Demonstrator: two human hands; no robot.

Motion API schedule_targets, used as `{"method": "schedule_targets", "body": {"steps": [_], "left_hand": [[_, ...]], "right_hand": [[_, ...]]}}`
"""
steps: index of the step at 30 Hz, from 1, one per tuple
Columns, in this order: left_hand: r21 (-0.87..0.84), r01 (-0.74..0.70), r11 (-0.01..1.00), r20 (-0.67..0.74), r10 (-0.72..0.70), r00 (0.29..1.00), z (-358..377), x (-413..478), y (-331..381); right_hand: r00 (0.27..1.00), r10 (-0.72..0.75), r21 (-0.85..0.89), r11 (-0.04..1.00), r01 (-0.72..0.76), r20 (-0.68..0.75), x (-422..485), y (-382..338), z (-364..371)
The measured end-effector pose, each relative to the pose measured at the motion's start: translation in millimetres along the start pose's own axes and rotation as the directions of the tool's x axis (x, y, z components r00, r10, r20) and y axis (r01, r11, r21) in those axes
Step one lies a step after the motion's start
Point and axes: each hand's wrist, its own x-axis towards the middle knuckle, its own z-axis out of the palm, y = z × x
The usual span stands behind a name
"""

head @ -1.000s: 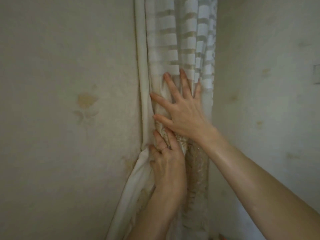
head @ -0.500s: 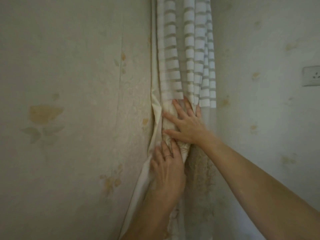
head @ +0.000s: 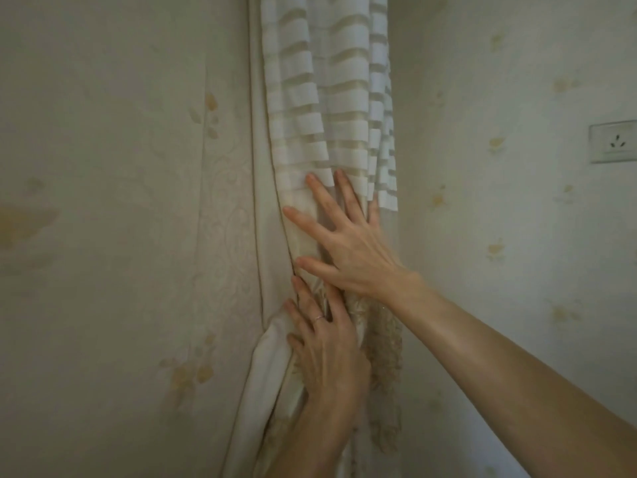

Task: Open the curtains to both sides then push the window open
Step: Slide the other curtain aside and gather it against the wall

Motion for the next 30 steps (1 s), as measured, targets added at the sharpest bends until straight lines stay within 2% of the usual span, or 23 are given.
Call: {"method": "schedule_targets", "body": {"steps": [2,5,13,18,23,27,30], "left_hand": [[0.018,-0.057,0.998,-0.096,0.058,0.994,15,8,-7],[0.142,-0.112,0.983,-0.185,0.137,0.973,33,22,-14],[0.196,-0.131,0.972,-0.239,0.177,0.955,70,62,-15],[0.211,-0.165,0.963,-0.288,0.223,0.931,96,90,-12],[0.243,-0.147,0.959,-0.192,0.197,0.962,118,127,-6],[0.333,-0.194,0.923,0.019,0.199,0.98,128,144,-2],[0.357,-0.201,0.912,0.06,0.192,0.98,131,137,0]], "right_hand": [[1.0,0.014,-0.033,0.999,-0.014,-0.001,2,4,10],[0.999,0.046,-0.067,0.997,-0.045,0.008,7,13,30],[0.989,0.124,-0.074,0.99,-0.118,0.084,21,44,77],[0.987,0.147,-0.054,0.988,-0.145,0.057,23,70,106],[0.97,0.2,-0.024,0.98,-0.199,0.139,34,106,145],[0.914,0.282,-0.012,0.957,-0.291,0.292,32,122,168],[0.904,0.289,-0.018,0.954,-0.299,0.315,25,123,169]]}}
